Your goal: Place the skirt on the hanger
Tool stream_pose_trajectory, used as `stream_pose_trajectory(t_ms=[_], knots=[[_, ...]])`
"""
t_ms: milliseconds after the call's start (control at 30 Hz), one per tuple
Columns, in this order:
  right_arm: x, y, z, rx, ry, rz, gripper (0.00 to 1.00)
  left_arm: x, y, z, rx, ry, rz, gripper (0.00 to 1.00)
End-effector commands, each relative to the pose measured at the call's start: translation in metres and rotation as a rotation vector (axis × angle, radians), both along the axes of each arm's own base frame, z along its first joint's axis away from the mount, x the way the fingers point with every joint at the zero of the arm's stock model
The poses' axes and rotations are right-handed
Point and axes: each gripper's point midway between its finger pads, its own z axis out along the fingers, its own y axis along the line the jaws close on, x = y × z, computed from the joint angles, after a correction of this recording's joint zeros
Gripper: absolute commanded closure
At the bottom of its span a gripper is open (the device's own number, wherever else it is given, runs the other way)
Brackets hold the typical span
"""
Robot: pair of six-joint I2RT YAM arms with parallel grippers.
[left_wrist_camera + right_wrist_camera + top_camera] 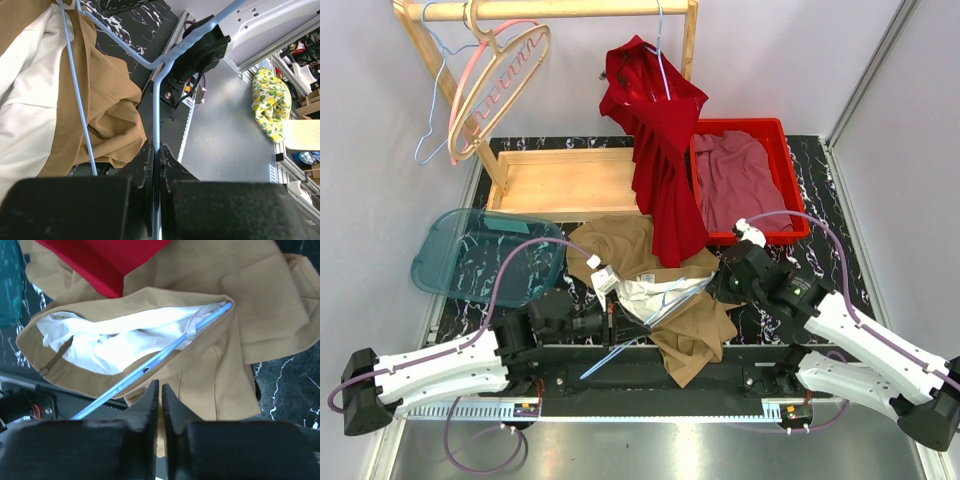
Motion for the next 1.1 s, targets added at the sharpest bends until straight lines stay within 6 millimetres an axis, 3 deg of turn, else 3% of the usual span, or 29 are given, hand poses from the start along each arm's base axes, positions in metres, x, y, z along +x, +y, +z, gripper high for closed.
stream_pose_trajectory(t_ms=[0, 67, 200, 467, 567, 700, 1067], knots=[[0.013, -0.022, 0.002, -0.054, -0.058, -0.118, 0.67, -0.002, -0.008, 0.034, -0.141, -0.069, -0.03, 1.0], [0.016, -0.029, 0.001, -0.069, -0.075, -0.161, 0.6, -0.004, -0.005, 0.04, -0.166, -0.077, -0.03, 1.0], [0.022, -0.039, -0.01, -0.107, -0.08, -0.225, 0.61, -0.007, 0.002, 0.042, -0.209, -0.084, -0.024, 1.0], [0.038, -0.054, -0.01, -0.076, -0.173, -0.37, 0.72, -0.007, 0.007, 0.04, -0.227, -0.074, -0.006, 1.0], [0.04, -0.063, 0.004, -0.009, -0.243, -0.42, 0.87, -0.006, 0.007, 0.04, -0.229, -0.074, 0.0, 1.0], [0.041, -0.059, 0.012, 0.05, -0.298, -0.396, 1.0, -0.005, 0.007, 0.039, -0.236, -0.069, 0.005, 1.0], [0.05, -0.039, 0.007, 0.077, -0.324, -0.325, 1.0, -0.007, 0.007, 0.042, -0.254, -0.067, -0.004, 1.0]])
